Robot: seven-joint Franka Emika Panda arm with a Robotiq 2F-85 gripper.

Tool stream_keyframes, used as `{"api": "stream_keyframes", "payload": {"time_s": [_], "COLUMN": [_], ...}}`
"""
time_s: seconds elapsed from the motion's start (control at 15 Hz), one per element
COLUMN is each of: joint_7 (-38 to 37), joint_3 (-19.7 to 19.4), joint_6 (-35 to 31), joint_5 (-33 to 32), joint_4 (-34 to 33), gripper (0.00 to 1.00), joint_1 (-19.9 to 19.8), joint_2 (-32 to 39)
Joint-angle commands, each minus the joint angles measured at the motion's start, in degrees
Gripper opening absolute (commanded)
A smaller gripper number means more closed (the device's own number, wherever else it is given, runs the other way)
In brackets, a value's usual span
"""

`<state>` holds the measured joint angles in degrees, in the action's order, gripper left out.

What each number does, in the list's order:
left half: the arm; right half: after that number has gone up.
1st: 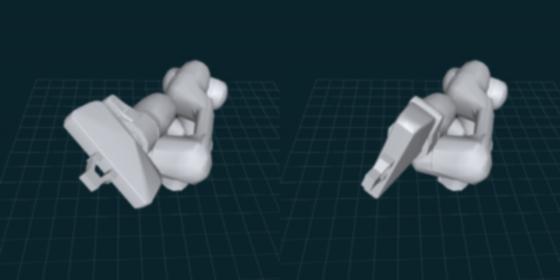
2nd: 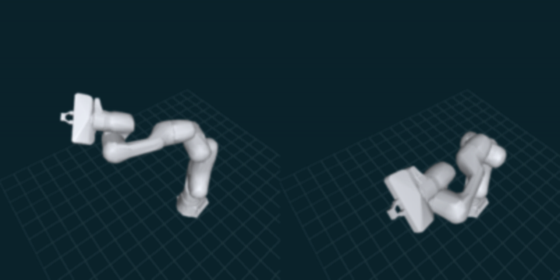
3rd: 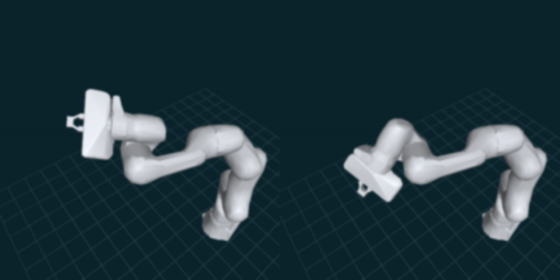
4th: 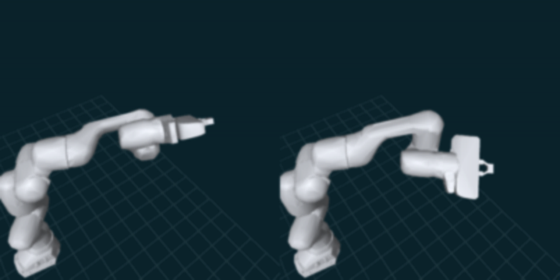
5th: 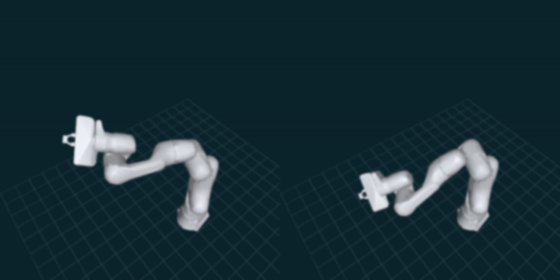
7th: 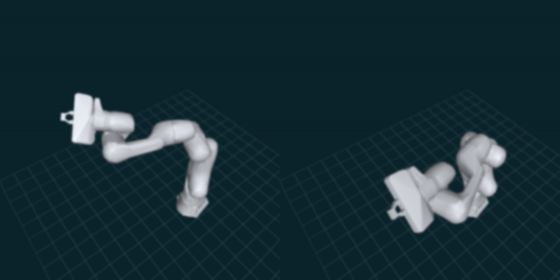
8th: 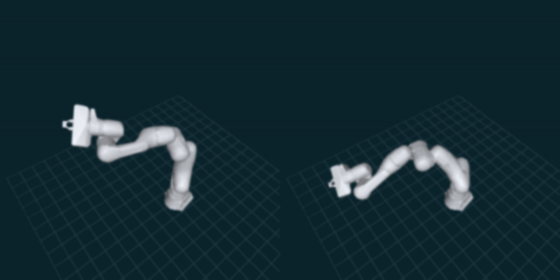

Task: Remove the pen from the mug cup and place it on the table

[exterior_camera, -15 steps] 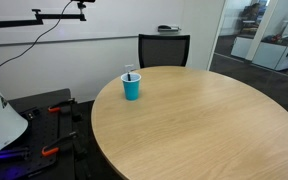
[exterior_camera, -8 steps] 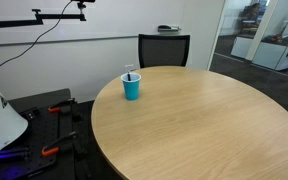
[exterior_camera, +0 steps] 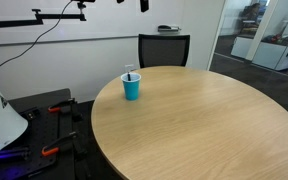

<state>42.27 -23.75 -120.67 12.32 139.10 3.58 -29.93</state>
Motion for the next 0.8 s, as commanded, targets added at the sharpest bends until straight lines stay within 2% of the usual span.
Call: {"api": "stream_keyframes", "payload": {"time_s": [0.0,0.2,0.53,0.6,0.67,0.73], "joint_7": [10.2,20.6,37.4,39.6,35.8,37.6], "joint_3": [-1.9,-2.4,-1.7,-1.2,1.6,1.7], "joint_6": [1.6,4.3,15.8,18.5,14.1,16.0], "joint_5": [7.2,12.2,19.5,20.2,19.1,19.6], "joint_4": [-3.6,-5.5,-9.8,-10.9,-7.3,-8.3], "gripper": [1.0,1.0,1.0,1.0,1.0,1.0], "joint_1": [1.5,1.5,-0.8,-1.7,-3.8,-4.2], "joint_2": [5.5,9.3,15.5,16.7,13.9,14.9]}}
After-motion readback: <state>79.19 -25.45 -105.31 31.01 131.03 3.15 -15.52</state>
